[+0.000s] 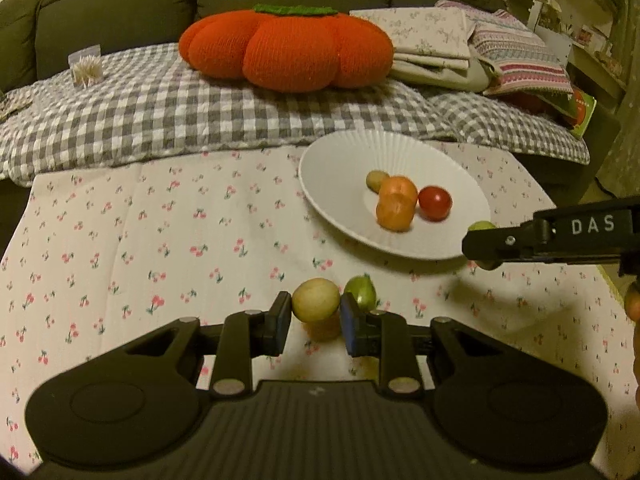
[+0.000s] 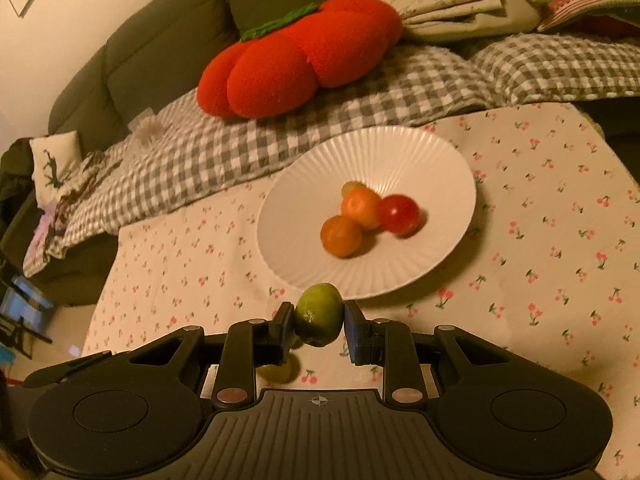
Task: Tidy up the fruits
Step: 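Carry the yellow fruit and lime onto the white plate and open both tools, then grasp an orange from the cloth with the left tool, then grasp a yellow-green fruit with the right tool while the left tool holds the orange, then carry the orange and yellow-green fruit onto the white plate and open both tools, then grasp the olive-green round fruit on the cloth with the left tool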
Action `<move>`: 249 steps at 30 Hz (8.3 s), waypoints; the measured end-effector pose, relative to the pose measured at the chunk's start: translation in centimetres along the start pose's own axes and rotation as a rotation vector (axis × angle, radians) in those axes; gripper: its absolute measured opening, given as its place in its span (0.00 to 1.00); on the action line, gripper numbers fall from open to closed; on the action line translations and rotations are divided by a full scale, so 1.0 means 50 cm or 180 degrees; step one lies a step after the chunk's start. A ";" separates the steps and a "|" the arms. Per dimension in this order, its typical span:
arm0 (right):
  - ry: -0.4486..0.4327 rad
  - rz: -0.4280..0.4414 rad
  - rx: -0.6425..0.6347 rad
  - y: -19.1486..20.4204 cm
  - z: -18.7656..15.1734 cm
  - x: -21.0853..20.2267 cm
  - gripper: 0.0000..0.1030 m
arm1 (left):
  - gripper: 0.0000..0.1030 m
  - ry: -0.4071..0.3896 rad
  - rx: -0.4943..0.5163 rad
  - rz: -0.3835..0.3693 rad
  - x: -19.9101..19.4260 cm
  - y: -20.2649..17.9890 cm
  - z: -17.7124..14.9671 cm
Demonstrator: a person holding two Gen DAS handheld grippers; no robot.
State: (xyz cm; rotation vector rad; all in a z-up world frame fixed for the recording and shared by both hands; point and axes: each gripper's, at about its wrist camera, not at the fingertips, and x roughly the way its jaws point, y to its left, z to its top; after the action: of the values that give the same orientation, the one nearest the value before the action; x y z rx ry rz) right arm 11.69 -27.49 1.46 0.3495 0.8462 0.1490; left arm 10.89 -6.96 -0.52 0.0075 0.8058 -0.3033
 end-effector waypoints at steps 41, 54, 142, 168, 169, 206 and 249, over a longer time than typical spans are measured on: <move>-0.0070 -0.0189 0.0128 -0.058 0.054 0.075 0.37 | 0.51 -0.0364 0.0226 -0.0314 0.122 -0.034 0.070; -0.0213 -0.0276 0.0267 -0.073 0.069 0.026 0.38 | 0.51 -0.0307 -0.0146 -0.0306 0.088 0.011 0.080; 0.0439 0.0021 -0.1186 0.106 -0.106 0.079 0.23 | 0.29 0.0111 -0.0515 -0.0194 0.076 0.066 -0.007; -0.0111 -0.0213 -0.0029 -0.068 0.050 0.016 0.23 | 0.29 -0.0204 -0.0528 -0.0568 0.076 0.024 0.077; -0.0108 -0.0222 0.0008 -0.074 0.051 0.019 0.23 | 0.29 -0.0197 -0.0526 -0.0581 0.081 0.021 0.078; -0.0236 -0.0203 0.0289 -0.093 0.073 0.041 0.32 | 0.61 -0.0282 -0.0632 -0.0569 0.111 0.041 0.089; 0.0072 -0.0045 -0.0038 -0.016 0.001 0.034 0.36 | 0.27 0.0193 0.0092 -0.0338 0.103 -0.039 -0.056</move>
State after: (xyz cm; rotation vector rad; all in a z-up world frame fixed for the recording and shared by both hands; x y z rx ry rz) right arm 12.84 -27.82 -0.02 0.3312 0.8698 0.1451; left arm 11.74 -9.87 -5.90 0.0010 0.8636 -0.4169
